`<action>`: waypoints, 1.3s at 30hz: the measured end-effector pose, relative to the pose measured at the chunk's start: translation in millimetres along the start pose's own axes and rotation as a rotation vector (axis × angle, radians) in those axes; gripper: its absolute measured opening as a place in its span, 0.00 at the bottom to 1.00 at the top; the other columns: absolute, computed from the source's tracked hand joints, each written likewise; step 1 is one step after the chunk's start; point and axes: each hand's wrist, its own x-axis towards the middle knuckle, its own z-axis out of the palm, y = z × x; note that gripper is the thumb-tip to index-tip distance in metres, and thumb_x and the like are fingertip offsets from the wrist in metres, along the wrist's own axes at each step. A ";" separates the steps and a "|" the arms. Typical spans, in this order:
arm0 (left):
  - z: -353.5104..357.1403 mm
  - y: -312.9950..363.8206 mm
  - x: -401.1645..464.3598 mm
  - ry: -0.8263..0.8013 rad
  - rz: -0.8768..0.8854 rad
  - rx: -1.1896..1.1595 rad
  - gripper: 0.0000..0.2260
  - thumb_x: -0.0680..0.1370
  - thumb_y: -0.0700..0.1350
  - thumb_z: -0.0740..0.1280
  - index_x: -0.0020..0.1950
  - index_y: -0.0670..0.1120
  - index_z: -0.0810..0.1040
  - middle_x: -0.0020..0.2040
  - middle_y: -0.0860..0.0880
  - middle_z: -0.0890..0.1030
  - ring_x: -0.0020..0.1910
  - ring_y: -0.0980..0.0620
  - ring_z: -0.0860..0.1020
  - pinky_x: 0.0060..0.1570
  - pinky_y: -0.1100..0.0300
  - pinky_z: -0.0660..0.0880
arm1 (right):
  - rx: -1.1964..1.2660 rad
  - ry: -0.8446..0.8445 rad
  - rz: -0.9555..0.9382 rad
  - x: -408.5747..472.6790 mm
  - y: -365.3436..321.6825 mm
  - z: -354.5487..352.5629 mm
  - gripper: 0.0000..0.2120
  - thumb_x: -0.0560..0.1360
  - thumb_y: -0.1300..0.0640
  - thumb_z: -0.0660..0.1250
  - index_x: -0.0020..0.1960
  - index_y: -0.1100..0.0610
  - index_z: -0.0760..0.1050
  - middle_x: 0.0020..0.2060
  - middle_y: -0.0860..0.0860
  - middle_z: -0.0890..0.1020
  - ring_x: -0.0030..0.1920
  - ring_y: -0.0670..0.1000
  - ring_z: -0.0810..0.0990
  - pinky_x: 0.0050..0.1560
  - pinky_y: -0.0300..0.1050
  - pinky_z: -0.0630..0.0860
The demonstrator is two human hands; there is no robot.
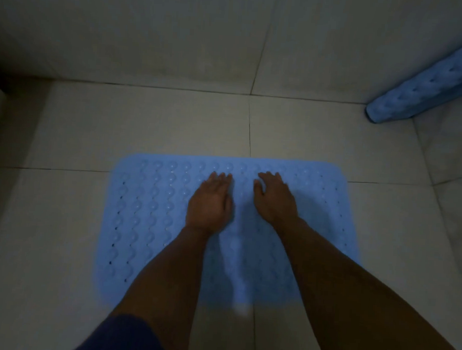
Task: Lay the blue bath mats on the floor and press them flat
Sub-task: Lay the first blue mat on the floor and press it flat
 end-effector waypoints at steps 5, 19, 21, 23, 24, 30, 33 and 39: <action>-16.0 -45.7 -22.3 0.042 -0.127 0.192 0.31 0.77 0.54 0.49 0.74 0.45 0.76 0.74 0.41 0.75 0.75 0.38 0.72 0.70 0.40 0.71 | -0.100 -0.076 -0.175 -13.0 -42.7 65.2 0.25 0.82 0.50 0.54 0.75 0.62 0.67 0.77 0.63 0.63 0.79 0.64 0.57 0.76 0.62 0.61; 7.5 -107.1 -59.1 0.161 -0.152 0.352 0.26 0.84 0.53 0.54 0.82 0.48 0.64 0.85 0.42 0.54 0.84 0.37 0.48 0.78 0.31 0.52 | -0.374 0.094 -0.302 -34.8 -37.0 147.3 0.33 0.83 0.42 0.51 0.82 0.59 0.52 0.82 0.57 0.49 0.82 0.56 0.44 0.79 0.63 0.49; 5.8 -108.5 -57.8 0.160 -0.159 0.351 0.26 0.84 0.53 0.54 0.82 0.48 0.63 0.85 0.42 0.52 0.84 0.37 0.47 0.78 0.31 0.52 | -0.379 0.080 -0.288 -33.3 -37.9 146.2 0.33 0.83 0.42 0.50 0.81 0.59 0.53 0.82 0.57 0.49 0.82 0.56 0.44 0.79 0.63 0.49; 3.9 -109.9 -58.1 0.168 -0.152 0.345 0.26 0.84 0.53 0.55 0.82 0.48 0.63 0.85 0.42 0.52 0.84 0.37 0.46 0.79 0.31 0.51 | -0.367 0.089 -0.288 -34.4 -37.9 146.2 0.33 0.82 0.42 0.51 0.81 0.59 0.53 0.82 0.57 0.50 0.82 0.56 0.45 0.79 0.64 0.50; 3.8 -110.6 -58.6 0.172 -0.148 0.341 0.26 0.84 0.53 0.55 0.82 0.48 0.63 0.85 0.42 0.52 0.84 0.37 0.46 0.79 0.32 0.51 | -0.364 0.088 -0.288 -35.0 -37.6 146.5 0.34 0.82 0.42 0.51 0.81 0.59 0.53 0.82 0.57 0.50 0.82 0.56 0.44 0.79 0.64 0.50; -7.4 -106.3 -70.8 0.174 -0.110 0.321 0.27 0.85 0.54 0.50 0.83 0.48 0.61 0.85 0.42 0.53 0.84 0.36 0.49 0.79 0.31 0.53 | -0.371 -0.002 -0.285 -36.3 -40.4 141.3 0.38 0.81 0.36 0.47 0.82 0.58 0.46 0.82 0.57 0.45 0.82 0.56 0.40 0.80 0.62 0.43; -26.7 -99.4 -81.7 0.143 -0.112 0.343 0.27 0.85 0.55 0.50 0.83 0.48 0.61 0.85 0.42 0.54 0.84 0.37 0.48 0.79 0.32 0.53 | -0.311 -0.179 -0.188 -33.8 -56.4 122.6 0.37 0.81 0.36 0.47 0.82 0.56 0.46 0.82 0.55 0.43 0.82 0.54 0.39 0.79 0.64 0.43; -54.0 -81.3 -82.1 0.100 -0.104 0.351 0.26 0.84 0.54 0.54 0.80 0.46 0.67 0.83 0.42 0.60 0.83 0.37 0.51 0.78 0.32 0.56 | -0.146 -0.379 0.021 1.0 -93.3 61.6 0.28 0.84 0.41 0.51 0.78 0.56 0.62 0.79 0.57 0.63 0.78 0.58 0.62 0.78 0.64 0.54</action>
